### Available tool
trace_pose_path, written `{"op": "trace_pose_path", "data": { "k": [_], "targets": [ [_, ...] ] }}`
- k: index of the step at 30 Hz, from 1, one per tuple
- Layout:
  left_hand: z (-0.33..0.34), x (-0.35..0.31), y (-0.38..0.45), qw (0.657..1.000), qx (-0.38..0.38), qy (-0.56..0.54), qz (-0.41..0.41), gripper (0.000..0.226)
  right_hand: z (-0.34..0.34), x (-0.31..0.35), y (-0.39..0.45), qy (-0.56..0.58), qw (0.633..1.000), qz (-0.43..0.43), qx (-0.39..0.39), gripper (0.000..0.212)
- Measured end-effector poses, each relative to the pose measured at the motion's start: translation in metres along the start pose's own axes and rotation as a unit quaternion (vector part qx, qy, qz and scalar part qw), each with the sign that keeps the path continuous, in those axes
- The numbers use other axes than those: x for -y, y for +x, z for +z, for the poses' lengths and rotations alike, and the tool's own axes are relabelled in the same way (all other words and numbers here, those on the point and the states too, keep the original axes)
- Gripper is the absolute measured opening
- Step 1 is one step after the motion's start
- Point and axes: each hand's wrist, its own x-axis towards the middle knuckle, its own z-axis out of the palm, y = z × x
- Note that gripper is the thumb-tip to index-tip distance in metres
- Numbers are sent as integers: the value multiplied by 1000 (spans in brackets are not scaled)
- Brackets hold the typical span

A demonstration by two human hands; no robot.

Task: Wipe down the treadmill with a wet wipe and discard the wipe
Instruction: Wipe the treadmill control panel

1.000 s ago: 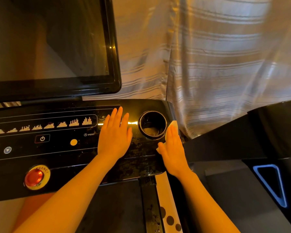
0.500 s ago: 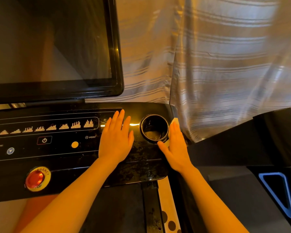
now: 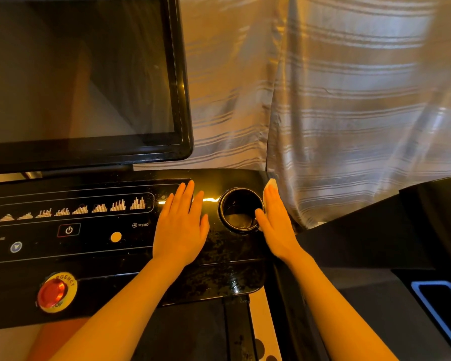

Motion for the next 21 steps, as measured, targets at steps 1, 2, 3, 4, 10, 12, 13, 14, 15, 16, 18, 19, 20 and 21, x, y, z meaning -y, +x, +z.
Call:
{"op": "trace_pose_path", "data": {
  "k": [1, 2, 3, 4, 10, 12, 13, 14, 15, 16, 18, 19, 20, 21],
  "targets": [
    [0, 0, 0, 1000, -2, 0, -1, 51, -1, -3, 9, 18, 999, 28, -6, 84],
    [1, 0, 0, 1000, -3, 1, -1, 51, -2, -5, 18, 37, 998, 57, -16, 89],
    [1, 0, 0, 1000, -5, 1, -1, 51, -3, -5, 24, 51, 995, 82, -23, 90],
    [1, 0, 0, 1000, -7, -1, -1, 51, -4, -4, 28, 54, 993, 100, -27, 85],
    [3, 1, 1, 1000, -10, 2, -1, 52, 1, 23, 3, 20, 1000, -16, -14, 64],
    [4, 1, 1, 1000, -15, 4, 1, 52, 0, 20, 8, 28, 999, -32, 7, 67],
    [4, 2, 1, 1000, -16, 4, 1, 52, -1, 14, 16, 19, 999, -32, 12, 67],
    [4, 2, 1, 1000, -17, 4, 2, 52, -2, 6, 26, 12, 1000, -25, 12, 64],
    [5, 2, 0, 1000, -19, 5, 2, 52, -3, 1, 36, 12, 1000, -10, 7, 64],
    [5, 2, 0, 1000, -22, 7, 3, 53, -4, -1, 45, 19, 1000, 11, -1, 74],
    [5, 1, 1, 1000, -27, 11, 4, 53, -4, -2, 54, 23, 998, 58, -7, 82],
    [5, 1, 1, 1000, -28, 13, 5, 53, -5, -1, 55, 20, 997, 70, -1, 78],
    [6, 1, 1, 999, -29, 14, 6, 53, -5, 0, 53, 16, 997, 79, 6, 74],
    [7, 2, 1, 999, -30, 15, 6, 53, -4, 1, 51, 12, 997, 77, 7, 73]
  ]
}}
